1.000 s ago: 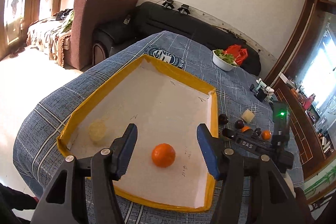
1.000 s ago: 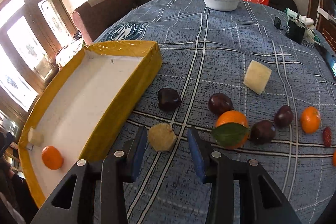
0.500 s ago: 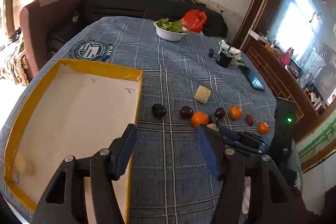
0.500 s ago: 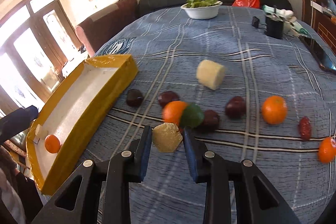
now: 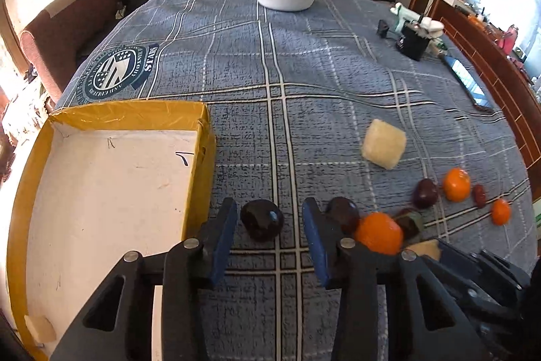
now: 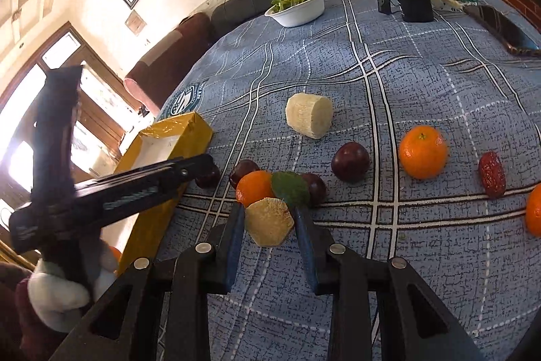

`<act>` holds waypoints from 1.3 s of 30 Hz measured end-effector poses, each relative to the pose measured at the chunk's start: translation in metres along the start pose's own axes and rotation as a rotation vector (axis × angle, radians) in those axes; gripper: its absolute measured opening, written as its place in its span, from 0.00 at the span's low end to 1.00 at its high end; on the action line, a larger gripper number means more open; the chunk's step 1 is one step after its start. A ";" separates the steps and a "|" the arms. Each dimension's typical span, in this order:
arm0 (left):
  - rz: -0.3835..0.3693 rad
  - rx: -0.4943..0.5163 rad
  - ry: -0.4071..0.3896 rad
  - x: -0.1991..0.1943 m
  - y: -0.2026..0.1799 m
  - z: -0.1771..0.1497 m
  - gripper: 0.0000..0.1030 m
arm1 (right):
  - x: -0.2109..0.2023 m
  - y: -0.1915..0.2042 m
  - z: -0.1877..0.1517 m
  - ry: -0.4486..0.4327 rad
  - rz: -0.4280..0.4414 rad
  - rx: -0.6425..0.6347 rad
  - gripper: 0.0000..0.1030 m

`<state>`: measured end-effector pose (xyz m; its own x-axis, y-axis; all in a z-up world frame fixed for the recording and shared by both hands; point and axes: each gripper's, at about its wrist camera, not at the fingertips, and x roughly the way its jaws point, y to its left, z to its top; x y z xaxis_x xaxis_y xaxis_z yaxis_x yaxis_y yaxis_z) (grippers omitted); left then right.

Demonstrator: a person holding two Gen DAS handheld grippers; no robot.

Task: Organize fruits
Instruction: 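Grasp a dark plum with the left tool while the right tool grasps a pale yellow chunk, then carry the plum and chunk into the tray and open both tools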

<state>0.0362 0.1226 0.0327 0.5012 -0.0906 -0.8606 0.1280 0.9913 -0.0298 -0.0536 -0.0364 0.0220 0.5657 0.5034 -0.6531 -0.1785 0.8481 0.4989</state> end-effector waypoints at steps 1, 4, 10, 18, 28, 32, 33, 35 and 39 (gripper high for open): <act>0.004 0.000 0.006 0.004 0.001 0.000 0.37 | -0.001 -0.001 0.000 0.000 0.004 0.006 0.33; 0.016 0.018 0.024 0.014 -0.004 -0.001 0.36 | -0.003 -0.001 -0.001 -0.003 0.011 0.015 0.33; 0.081 0.074 0.012 0.019 -0.013 -0.003 0.26 | -0.005 -0.001 -0.001 -0.017 0.002 0.013 0.33; 0.026 0.037 -0.080 -0.014 -0.011 -0.011 0.26 | -0.007 0.001 -0.002 -0.029 0.003 0.010 0.33; -0.017 -0.148 -0.272 -0.112 0.044 -0.062 0.26 | -0.009 0.007 -0.006 -0.052 -0.023 -0.016 0.33; 0.016 -0.276 -0.297 -0.129 0.090 -0.090 0.27 | -0.010 0.010 -0.007 -0.072 -0.066 -0.041 0.32; 0.023 -0.306 -0.290 -0.129 0.103 -0.096 0.27 | -0.011 0.012 -0.008 -0.080 -0.076 -0.052 0.32; 0.023 -0.354 -0.276 -0.130 0.127 -0.107 0.27 | -0.012 0.018 -0.009 -0.100 -0.124 -0.082 0.32; 0.054 -0.423 -0.262 -0.129 0.167 -0.123 0.27 | -0.021 0.043 -0.014 -0.073 -0.063 -0.088 0.33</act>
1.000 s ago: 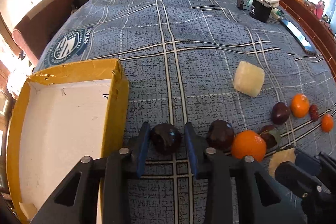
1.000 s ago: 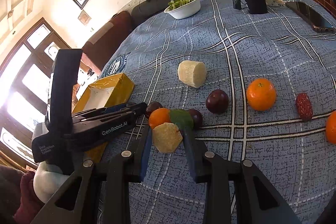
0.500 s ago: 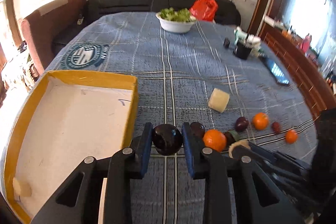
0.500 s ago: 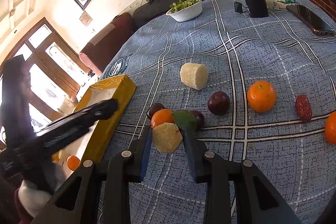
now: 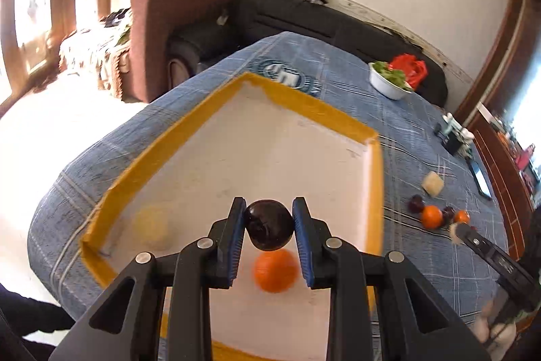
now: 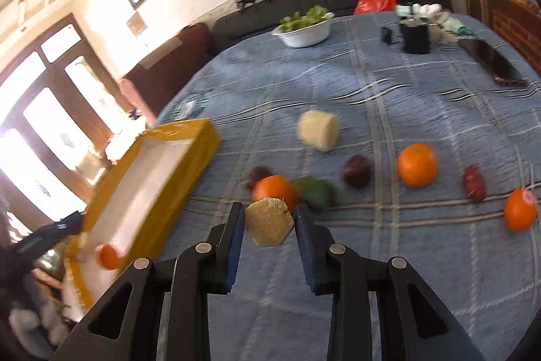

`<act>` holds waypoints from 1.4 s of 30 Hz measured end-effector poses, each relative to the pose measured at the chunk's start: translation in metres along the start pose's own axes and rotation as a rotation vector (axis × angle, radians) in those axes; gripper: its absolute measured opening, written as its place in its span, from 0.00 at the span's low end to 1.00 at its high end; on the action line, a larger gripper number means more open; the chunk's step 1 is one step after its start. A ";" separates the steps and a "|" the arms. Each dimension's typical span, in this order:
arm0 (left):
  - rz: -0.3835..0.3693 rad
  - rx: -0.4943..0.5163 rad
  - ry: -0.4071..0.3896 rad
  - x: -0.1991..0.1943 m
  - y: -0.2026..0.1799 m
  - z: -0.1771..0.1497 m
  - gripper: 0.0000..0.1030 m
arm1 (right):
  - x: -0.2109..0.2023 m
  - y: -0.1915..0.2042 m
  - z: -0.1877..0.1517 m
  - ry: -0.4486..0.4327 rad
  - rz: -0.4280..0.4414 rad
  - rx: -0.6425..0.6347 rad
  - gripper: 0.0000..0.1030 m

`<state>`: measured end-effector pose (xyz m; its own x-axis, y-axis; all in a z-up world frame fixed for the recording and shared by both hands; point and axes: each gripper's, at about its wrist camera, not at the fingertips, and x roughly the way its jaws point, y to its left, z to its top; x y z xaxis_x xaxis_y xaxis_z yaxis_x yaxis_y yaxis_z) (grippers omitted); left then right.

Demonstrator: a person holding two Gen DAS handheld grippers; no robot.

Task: Organize fruits
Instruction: 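Carry the plum and chunk into the tray and open both tools, then grasp the leafy orange with the left tool while the right tool grasps another orange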

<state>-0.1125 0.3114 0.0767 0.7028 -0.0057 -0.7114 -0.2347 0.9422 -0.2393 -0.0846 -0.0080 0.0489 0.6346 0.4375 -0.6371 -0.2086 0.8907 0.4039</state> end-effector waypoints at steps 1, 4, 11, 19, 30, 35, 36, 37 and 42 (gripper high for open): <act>0.000 -0.022 0.004 0.001 0.011 0.002 0.27 | -0.004 0.017 -0.001 0.009 0.021 -0.030 0.33; 0.019 -0.038 0.009 0.006 0.025 0.009 0.27 | -0.003 0.064 -0.003 0.044 0.075 -0.135 0.33; 0.043 -0.035 0.050 0.026 0.051 0.027 0.27 | 0.048 0.169 -0.017 0.149 0.124 -0.380 0.33; 0.022 -0.074 0.163 0.065 0.069 0.035 0.27 | 0.110 0.205 -0.021 0.306 0.160 -0.395 0.33; -0.011 -0.118 0.102 0.048 0.073 0.037 0.47 | 0.144 0.225 -0.024 0.360 0.164 -0.414 0.37; -0.004 -0.117 0.042 0.017 0.071 0.037 0.58 | 0.123 0.212 -0.016 0.315 0.171 -0.373 0.45; -0.010 -0.112 0.031 0.009 0.068 0.036 0.59 | 0.116 0.207 -0.013 0.300 0.166 -0.366 0.47; -0.020 -0.103 0.024 0.002 0.064 0.035 0.61 | 0.105 0.198 -0.011 0.279 0.156 -0.356 0.48; -0.097 -0.022 0.000 -0.039 0.022 0.024 0.70 | 0.059 0.139 -0.002 0.199 0.095 -0.271 0.53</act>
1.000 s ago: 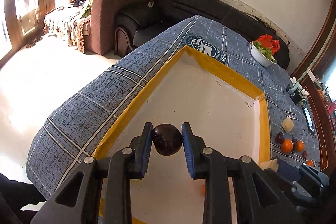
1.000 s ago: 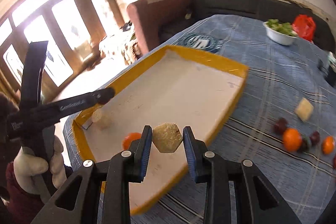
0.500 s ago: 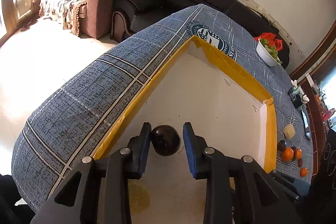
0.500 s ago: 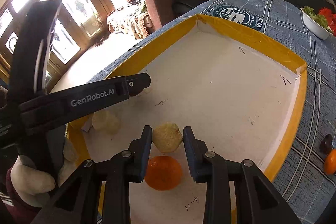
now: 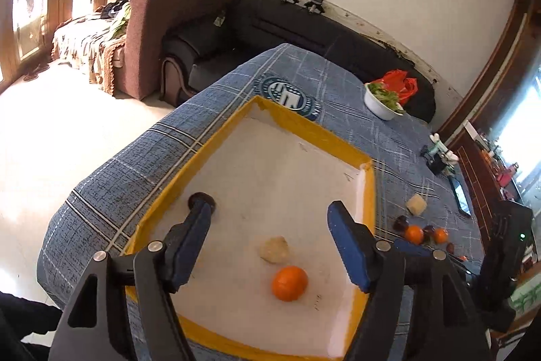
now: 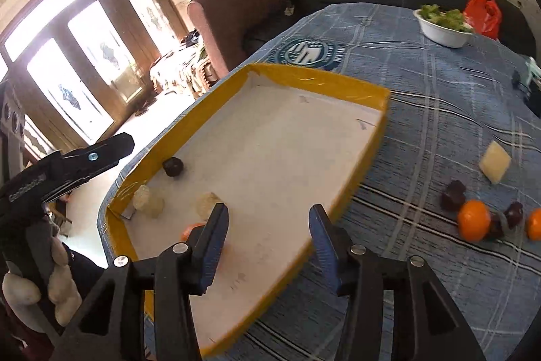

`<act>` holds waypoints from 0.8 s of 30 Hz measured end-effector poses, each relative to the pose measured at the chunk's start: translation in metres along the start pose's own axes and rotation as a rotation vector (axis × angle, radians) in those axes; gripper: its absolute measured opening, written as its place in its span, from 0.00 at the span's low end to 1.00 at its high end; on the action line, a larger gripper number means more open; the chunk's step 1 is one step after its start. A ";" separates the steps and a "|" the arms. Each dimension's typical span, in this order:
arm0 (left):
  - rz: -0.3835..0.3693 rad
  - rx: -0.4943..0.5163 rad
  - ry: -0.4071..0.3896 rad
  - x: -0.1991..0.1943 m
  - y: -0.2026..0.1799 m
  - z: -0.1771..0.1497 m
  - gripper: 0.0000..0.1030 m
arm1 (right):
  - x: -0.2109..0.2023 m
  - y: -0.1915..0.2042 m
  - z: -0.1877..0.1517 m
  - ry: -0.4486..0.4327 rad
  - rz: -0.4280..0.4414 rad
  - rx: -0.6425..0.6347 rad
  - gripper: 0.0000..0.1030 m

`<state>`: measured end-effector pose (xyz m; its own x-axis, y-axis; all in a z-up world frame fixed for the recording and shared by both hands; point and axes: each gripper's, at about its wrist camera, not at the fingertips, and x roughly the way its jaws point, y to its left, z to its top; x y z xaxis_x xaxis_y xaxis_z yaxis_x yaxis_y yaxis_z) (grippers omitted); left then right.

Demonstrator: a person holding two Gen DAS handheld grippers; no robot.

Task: Organize fruits
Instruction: 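Grasp the leafy orange with the left tool while the right tool grasps another orange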

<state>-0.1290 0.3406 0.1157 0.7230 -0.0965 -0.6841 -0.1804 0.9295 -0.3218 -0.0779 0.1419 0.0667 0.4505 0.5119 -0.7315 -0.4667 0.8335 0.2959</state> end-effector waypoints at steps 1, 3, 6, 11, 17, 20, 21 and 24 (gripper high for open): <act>-0.017 0.014 0.010 -0.008 -0.013 -0.002 0.71 | -0.009 -0.013 -0.004 -0.010 -0.015 0.022 0.53; -0.112 0.079 0.013 -0.034 -0.049 -0.007 0.74 | -0.033 -0.041 -0.016 -0.033 -0.051 0.074 0.53; -0.234 0.234 -0.016 -0.081 -0.109 -0.015 0.81 | -0.071 -0.089 -0.042 -0.062 -0.100 0.180 0.54; -0.369 0.409 -0.007 -0.154 -0.195 -0.028 0.90 | -0.109 -0.145 -0.082 -0.073 -0.123 0.327 0.54; -0.376 0.559 -0.016 -0.184 -0.256 -0.053 0.90 | -0.129 -0.186 -0.108 -0.063 -0.188 0.431 0.54; -0.399 0.507 0.062 -0.170 -0.260 -0.050 0.90 | -0.136 -0.197 -0.115 -0.071 -0.197 0.451 0.54; -0.401 0.501 0.062 -0.168 -0.262 -0.051 0.90 | -0.139 -0.199 -0.117 -0.075 -0.201 0.450 0.54; -0.397 0.504 0.033 -0.164 -0.276 -0.048 0.90 | -0.144 -0.208 -0.119 -0.089 -0.207 0.464 0.54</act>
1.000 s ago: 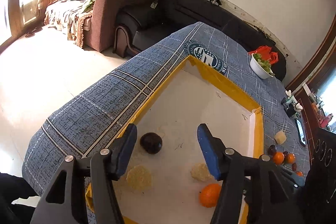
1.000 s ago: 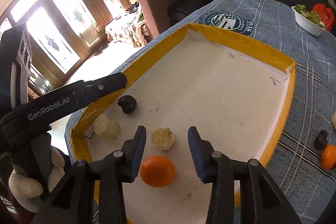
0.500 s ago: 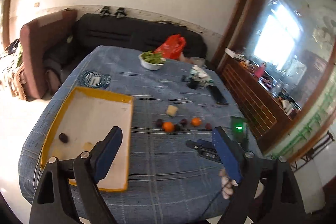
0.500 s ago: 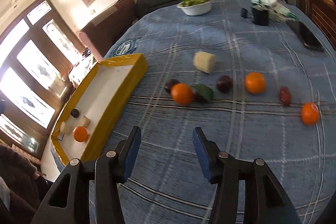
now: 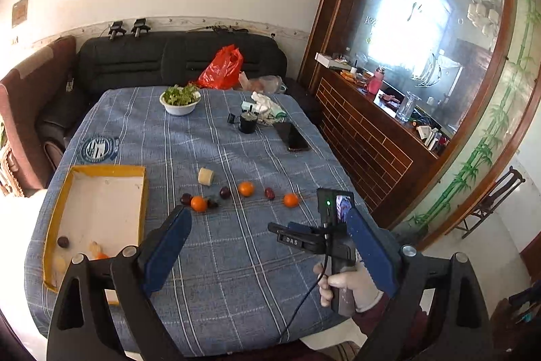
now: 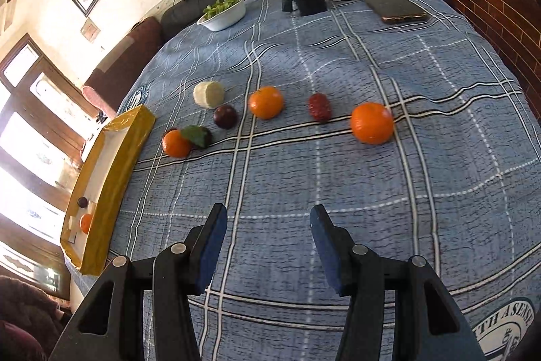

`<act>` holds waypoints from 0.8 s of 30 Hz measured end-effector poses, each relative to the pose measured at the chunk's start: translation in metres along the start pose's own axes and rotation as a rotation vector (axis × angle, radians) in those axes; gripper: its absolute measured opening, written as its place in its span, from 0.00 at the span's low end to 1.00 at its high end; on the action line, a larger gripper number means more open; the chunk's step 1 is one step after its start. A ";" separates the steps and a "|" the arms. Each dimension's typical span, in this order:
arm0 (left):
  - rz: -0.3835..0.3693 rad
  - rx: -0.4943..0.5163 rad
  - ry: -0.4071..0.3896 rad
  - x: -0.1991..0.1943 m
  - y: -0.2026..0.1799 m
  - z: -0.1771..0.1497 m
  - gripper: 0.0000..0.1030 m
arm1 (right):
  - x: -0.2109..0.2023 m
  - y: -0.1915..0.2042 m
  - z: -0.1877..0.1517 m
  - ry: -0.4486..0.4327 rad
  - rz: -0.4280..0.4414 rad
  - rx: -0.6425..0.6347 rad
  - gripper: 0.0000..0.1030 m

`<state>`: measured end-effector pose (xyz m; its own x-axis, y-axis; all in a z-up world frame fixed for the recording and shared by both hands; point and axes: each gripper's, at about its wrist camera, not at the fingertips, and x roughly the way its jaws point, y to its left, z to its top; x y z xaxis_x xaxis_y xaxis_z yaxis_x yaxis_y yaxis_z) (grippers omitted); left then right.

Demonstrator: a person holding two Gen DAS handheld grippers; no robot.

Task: Organize fruits
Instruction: 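Grasp the leafy orange with the left tool while the right tool grasps another orange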

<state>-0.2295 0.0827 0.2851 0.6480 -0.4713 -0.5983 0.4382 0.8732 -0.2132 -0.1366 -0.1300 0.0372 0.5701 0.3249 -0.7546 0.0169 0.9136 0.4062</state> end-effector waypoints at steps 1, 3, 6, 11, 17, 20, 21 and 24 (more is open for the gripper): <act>-0.001 0.024 -0.007 0.003 -0.003 0.002 0.90 | -0.002 -0.005 0.001 -0.008 0.000 0.007 0.54; -0.001 0.036 -0.017 0.012 0.002 0.001 0.90 | -0.007 -0.017 0.005 -0.031 -0.029 0.023 0.54; 0.014 0.005 -0.001 0.039 0.032 -0.004 0.90 | -0.017 -0.031 0.012 -0.083 -0.090 0.017 0.54; 0.123 -0.145 0.073 0.100 0.102 -0.023 0.90 | -0.014 -0.054 0.032 -0.127 -0.157 0.035 0.54; 0.191 -0.201 0.156 0.169 0.146 -0.052 0.52 | 0.025 -0.055 0.057 -0.125 -0.238 0.011 0.54; 0.160 -0.224 0.234 0.205 0.154 -0.063 0.35 | 0.039 -0.050 0.058 -0.113 -0.277 -0.024 0.53; 0.172 -0.217 0.250 0.218 0.153 -0.066 0.35 | 0.042 -0.048 0.058 -0.116 -0.284 -0.038 0.53; 0.184 -0.174 0.253 0.243 0.146 -0.069 0.35 | 0.045 -0.048 0.058 -0.124 -0.292 -0.059 0.37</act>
<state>-0.0506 0.1042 0.0550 0.5220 -0.2775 -0.8066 0.2021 0.9589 -0.1991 -0.0643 -0.1733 0.0137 0.6440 0.0184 -0.7648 0.1485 0.9777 0.1486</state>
